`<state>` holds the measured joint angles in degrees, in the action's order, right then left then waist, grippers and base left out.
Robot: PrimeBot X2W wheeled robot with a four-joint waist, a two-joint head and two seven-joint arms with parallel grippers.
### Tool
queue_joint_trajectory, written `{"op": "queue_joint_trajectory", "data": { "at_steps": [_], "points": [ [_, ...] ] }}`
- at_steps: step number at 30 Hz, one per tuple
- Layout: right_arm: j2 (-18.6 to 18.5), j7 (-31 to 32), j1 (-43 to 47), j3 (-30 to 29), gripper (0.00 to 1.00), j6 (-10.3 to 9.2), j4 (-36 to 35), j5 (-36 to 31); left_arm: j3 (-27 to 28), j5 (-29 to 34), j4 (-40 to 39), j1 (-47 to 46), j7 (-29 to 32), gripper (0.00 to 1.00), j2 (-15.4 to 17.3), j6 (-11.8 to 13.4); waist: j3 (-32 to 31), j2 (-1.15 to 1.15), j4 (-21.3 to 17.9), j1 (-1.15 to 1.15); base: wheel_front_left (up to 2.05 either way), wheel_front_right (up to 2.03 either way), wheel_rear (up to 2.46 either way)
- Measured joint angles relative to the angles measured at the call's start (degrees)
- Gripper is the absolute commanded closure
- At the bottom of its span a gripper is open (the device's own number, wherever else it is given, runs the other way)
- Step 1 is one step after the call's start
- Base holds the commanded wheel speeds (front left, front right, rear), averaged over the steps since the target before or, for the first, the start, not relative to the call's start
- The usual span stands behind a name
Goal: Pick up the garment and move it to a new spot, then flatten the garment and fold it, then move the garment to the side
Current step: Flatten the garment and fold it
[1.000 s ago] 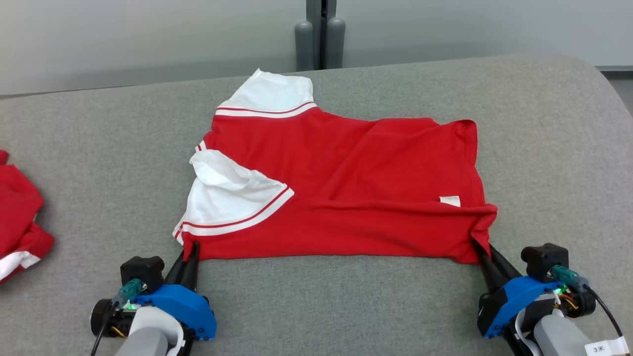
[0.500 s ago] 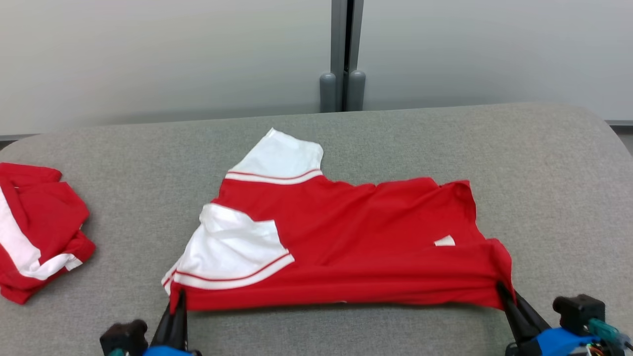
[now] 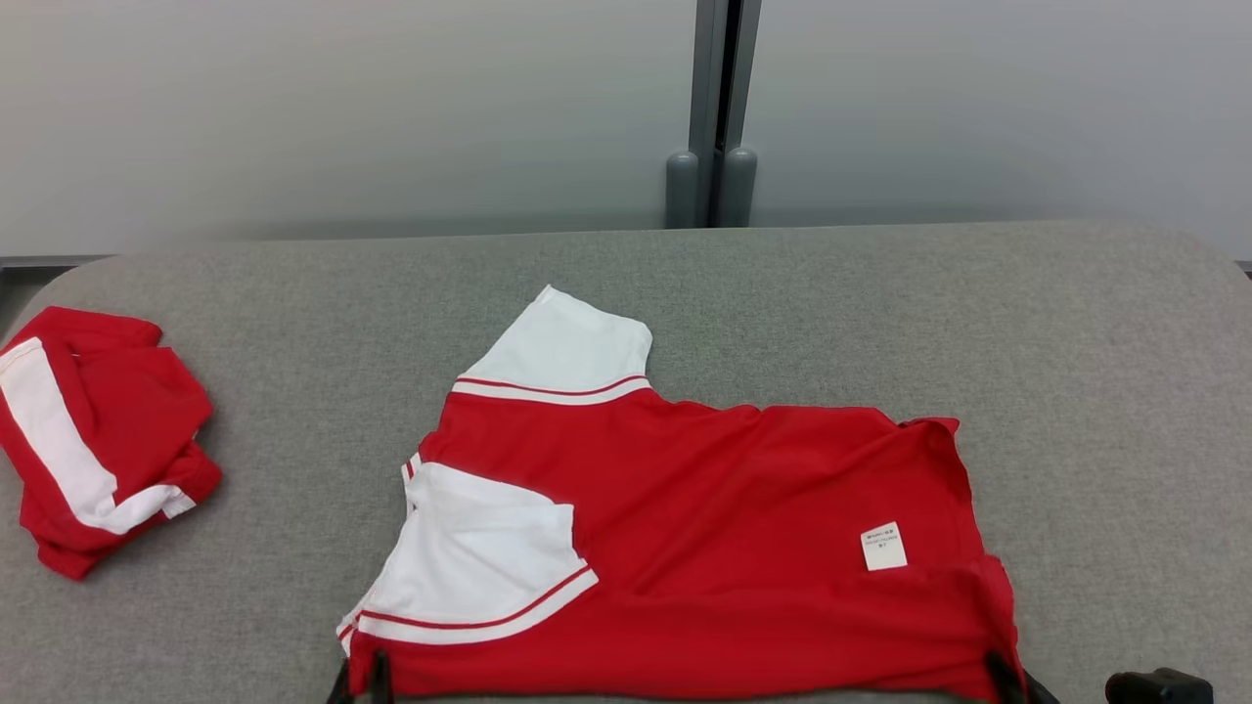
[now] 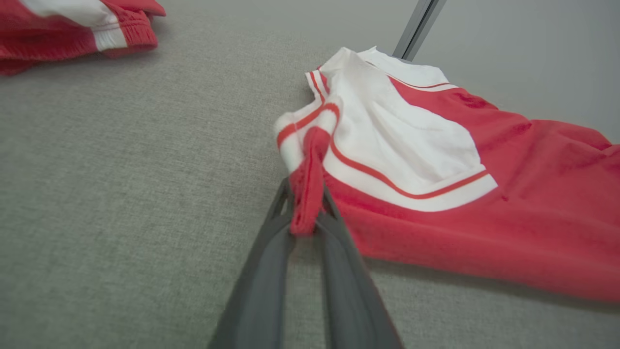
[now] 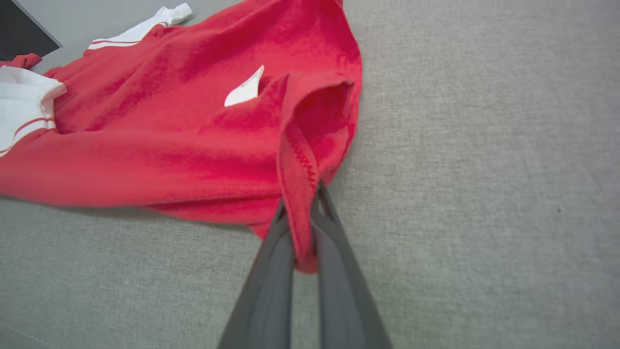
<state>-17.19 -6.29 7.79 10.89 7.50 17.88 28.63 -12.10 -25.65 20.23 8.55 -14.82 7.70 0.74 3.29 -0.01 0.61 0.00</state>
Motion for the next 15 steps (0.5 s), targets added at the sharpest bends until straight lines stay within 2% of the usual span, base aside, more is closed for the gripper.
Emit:
{"op": "queue_joint_trajectory", "data": {
  "at_steps": [1,5,9,15],
  "points": [
    [0.3,0.0,0.1,-0.4,0.00,0.00,-0.5,-0.7,0.1,0.0,-0.1,0.2,0.0,0.00,0.0,0.2,-0.1,0.00,-0.1,0.00,0.00,0.00,0.00],
    [0.8,-0.5,0.0,-2.0,0.00,-0.01,-2.9,-1.9,0.9,0.6,-1.3,0.6,-0.1,0.00,0.0,0.3,-0.5,0.00,-0.8,0.00,0.00,0.00,0.00],
    [1.6,-1.8,-0.4,-3.9,0.00,-0.01,-4.9,-3.2,4.2,2.5,-5.6,0.4,-0.2,0.00,-0.4,0.3,-1.2,0.00,-1.2,0.00,0.00,0.00,0.00],
    [4.5,-5.4,-3.0,-6.5,0.00,-0.01,-6.6,-6.8,8.6,8.5,-11.1,-0.2,-0.2,0.00,-1.3,-0.1,-1.8,0.01,-1.7,0.00,0.00,0.00,0.00]
  ]
}}
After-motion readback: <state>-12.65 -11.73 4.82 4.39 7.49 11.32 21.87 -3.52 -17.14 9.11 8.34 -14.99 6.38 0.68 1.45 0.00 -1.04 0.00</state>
